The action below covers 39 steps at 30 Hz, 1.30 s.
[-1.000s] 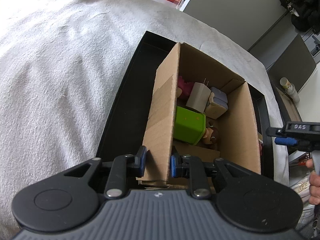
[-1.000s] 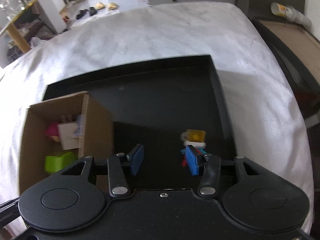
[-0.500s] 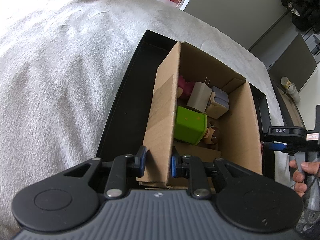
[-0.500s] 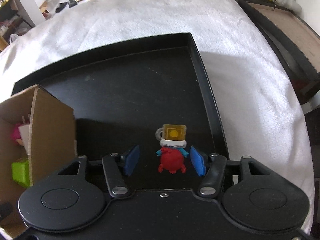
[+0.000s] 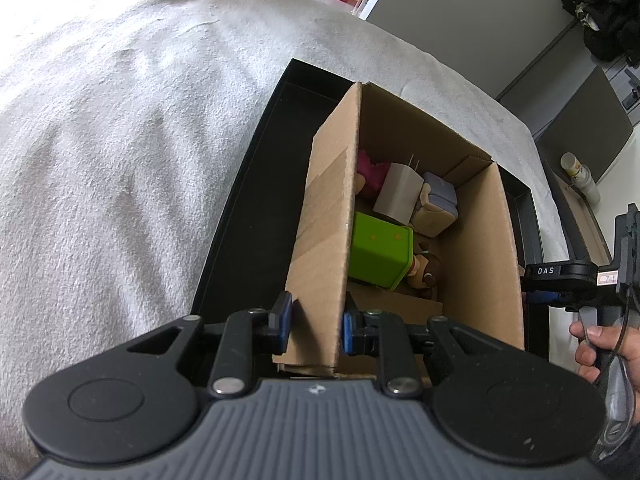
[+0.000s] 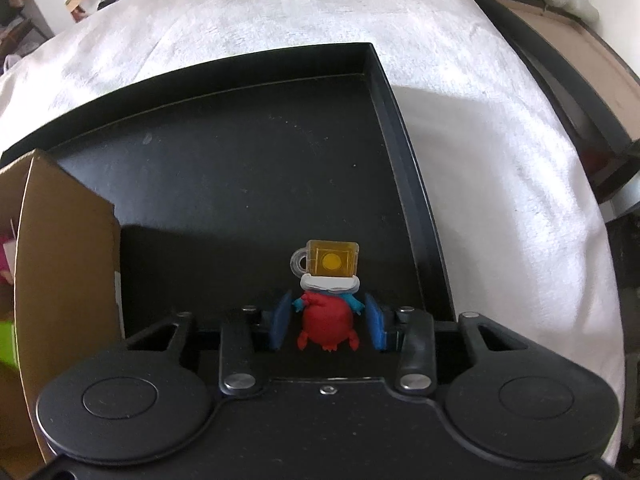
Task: Organize rigid objects
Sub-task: 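Grasp the red figure with the right gripper and lift, then carry the red figure into the box and open the right gripper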
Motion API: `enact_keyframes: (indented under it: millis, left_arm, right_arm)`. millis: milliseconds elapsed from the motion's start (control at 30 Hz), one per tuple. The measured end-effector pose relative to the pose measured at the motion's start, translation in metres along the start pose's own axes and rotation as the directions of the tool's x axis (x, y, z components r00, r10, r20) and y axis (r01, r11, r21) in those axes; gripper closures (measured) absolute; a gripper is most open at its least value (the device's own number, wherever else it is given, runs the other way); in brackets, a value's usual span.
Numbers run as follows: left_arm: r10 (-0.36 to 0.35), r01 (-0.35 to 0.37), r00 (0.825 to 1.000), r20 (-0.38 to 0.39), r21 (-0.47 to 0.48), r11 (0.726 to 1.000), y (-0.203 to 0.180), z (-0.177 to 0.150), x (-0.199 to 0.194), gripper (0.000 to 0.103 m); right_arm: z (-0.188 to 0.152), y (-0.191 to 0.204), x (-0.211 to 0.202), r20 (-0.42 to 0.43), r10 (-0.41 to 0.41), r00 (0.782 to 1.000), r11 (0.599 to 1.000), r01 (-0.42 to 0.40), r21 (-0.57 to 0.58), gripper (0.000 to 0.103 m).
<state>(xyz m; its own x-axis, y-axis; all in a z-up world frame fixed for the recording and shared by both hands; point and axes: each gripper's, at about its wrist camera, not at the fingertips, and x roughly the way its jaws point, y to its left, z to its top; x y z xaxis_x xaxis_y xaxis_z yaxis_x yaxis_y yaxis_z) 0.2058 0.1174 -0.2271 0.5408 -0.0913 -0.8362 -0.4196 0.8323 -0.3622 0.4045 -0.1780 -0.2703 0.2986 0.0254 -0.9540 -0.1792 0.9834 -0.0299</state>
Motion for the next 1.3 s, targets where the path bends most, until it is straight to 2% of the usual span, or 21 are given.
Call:
enact_keyframes:
  millis: [267, 733, 1033, 1300]
  left_arm:
    - [0.002, -0.002, 1.000, 0.000, 0.002, 1.000, 0.000, 0.000, 0.000, 0.080]
    - [-0.002, 0.002, 1.000, -0.001, -0.002, 1.000, -0.001, 0.000, -0.001, 0.080]
    - [-0.014, 0.014, 1.000, 0.001, -0.012, 1.000, 0.000, 0.000, -0.005, 0.080]
    - [-0.029, 0.029, 1.000, 0.001, -0.023, 0.999, 0.002, 0.001, -0.009, 0.080]
  right_arm:
    - [-0.002, 0.001, -0.016, 0.018, 0.021, 1.000, 1.000, -0.021, -0.008, 0.064]
    - [-0.006, 0.014, -0.078, 0.100, 0.075, 0.992, 0.995, -0.067, -0.076, 0.064]
    - [0.001, 0.043, -0.122, 0.163, 0.145, 0.976, 0.981, -0.121, -0.150, 0.064]
    - [0.002, 0.080, -0.141, 0.172, 0.204, 0.964, 0.962, -0.165, -0.216, 0.064]
